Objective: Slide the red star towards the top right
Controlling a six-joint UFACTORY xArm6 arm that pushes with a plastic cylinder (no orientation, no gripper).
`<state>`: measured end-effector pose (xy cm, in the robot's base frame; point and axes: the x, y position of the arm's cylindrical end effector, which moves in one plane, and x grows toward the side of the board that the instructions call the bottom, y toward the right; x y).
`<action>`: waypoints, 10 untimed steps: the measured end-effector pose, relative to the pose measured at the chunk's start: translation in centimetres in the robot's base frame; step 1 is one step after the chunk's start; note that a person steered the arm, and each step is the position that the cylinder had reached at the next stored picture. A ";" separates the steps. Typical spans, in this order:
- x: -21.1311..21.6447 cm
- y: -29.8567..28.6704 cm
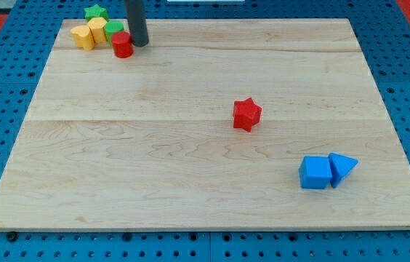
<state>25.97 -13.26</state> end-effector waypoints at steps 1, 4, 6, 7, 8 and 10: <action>4.4 3.0; 22.1 16.1; 15.5 17.3; 14.4 20.0; 16.4 22.2; 15.5 26.9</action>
<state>41.43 13.63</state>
